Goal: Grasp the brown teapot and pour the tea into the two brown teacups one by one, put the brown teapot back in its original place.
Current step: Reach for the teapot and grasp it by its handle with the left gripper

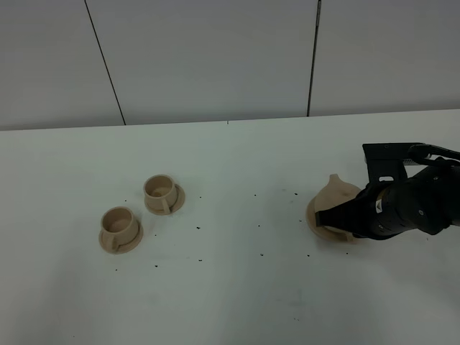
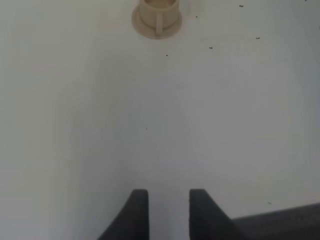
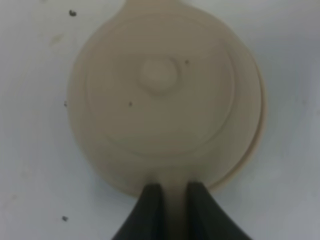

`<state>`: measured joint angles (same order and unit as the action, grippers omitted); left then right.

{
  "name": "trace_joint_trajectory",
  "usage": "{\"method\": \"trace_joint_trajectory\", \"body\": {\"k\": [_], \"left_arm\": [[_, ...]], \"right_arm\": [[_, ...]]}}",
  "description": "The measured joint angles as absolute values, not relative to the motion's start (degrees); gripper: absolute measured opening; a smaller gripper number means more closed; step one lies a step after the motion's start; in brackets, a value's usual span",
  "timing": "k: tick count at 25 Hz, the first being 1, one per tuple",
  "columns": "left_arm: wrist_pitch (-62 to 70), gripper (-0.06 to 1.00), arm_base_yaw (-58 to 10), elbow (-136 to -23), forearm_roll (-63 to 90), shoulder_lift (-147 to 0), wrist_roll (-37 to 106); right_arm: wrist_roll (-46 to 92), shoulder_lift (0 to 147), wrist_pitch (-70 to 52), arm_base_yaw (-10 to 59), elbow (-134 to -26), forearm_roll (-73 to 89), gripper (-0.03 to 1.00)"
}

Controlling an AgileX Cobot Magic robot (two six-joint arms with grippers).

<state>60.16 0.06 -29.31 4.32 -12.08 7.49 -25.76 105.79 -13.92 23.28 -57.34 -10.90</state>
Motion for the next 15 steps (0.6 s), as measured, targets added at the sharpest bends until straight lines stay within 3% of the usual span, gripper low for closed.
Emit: {"method": "trace_joint_trajectory", "body": {"k": [15], "left_arm": [[60.2,0.27,0.1,-29.3,4.3,-12.1,7.5]], "right_arm": [[-25.5,105.8,-13.7,23.3,-57.3,-10.6,0.10]]}}
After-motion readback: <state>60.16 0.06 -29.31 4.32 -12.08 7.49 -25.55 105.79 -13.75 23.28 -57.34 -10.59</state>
